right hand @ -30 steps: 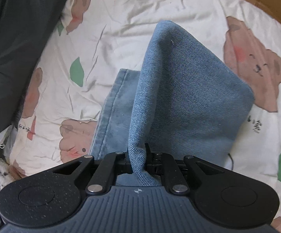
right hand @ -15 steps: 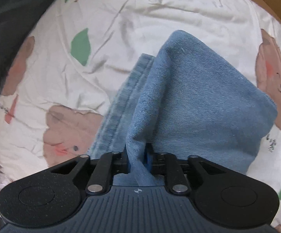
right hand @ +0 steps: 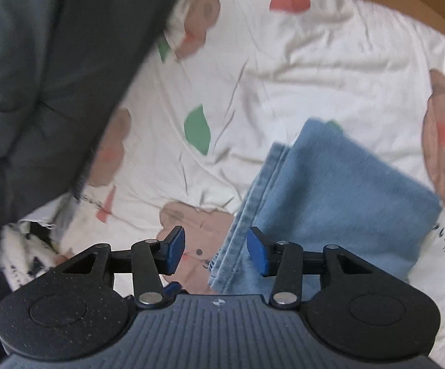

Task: Fold clothes
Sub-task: 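Open both grippers and release the folded jeans onto the duvet, then close the left gripper on the folded jeans stack and lift it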

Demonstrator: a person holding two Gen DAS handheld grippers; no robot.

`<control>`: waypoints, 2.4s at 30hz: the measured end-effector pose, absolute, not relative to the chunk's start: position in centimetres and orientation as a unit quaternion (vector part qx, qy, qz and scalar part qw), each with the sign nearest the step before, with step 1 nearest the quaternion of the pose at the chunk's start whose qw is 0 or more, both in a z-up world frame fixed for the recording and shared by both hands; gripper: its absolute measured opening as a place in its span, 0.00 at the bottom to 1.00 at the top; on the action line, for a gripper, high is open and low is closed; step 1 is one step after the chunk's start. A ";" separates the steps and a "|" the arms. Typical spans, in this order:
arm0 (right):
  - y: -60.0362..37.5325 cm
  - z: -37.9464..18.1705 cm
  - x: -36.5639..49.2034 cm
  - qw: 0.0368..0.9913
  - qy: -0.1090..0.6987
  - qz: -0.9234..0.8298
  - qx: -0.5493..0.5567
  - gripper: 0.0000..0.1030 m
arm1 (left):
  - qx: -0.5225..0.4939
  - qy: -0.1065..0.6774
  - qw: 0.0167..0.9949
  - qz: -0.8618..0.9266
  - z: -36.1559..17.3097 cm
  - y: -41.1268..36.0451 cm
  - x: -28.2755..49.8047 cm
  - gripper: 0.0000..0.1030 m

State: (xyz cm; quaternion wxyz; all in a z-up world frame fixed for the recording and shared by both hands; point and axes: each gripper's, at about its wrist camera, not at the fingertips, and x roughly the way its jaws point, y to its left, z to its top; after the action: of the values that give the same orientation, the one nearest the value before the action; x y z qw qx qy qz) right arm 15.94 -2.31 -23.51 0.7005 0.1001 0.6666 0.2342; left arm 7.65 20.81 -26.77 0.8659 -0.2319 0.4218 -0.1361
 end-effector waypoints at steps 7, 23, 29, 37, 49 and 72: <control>-11.1 -23.6 15.4 0.729 0.634 0.211 0.147 0.51 | -0.221 0.428 0.862 -0.160 -24.9 18.4 9.3 0.59; -22.0 -33.2 6.9 0.745 0.605 0.083 0.268 0.48 | -0.124 0.475 0.839 -0.235 -24.1 10.8 8.9 0.82; -22.8 -35.8 3.8 0.741 0.578 0.068 0.336 0.48 | -0.088 0.501 0.839 -0.193 -25.3 8.7 9.0 0.70; -23.1 -38.6 0.3 0.733 0.540 0.046 0.412 0.48 | -0.101 0.516 0.834 -0.169 -25.8 8.5 9.7 0.57; -22.3 -39.1 -1.8 0.729 0.508 0.050 0.455 0.38 | -0.126 0.525 0.830 -0.140 -25.2 9.0 10.2 0.28; -19.3 -39.4 -5.2 0.727 0.560 0.073 0.391 0.25 | -0.124 0.566 0.808 -0.108 -29.0 17.5 9.2 0.08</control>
State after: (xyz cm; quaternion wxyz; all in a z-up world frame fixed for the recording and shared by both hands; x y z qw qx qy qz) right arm -5.20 -19.34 -39.40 0.7267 0.3914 0.5598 0.0728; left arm 9.19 17.53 -28.97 0.8080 -0.1238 0.5657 -0.1084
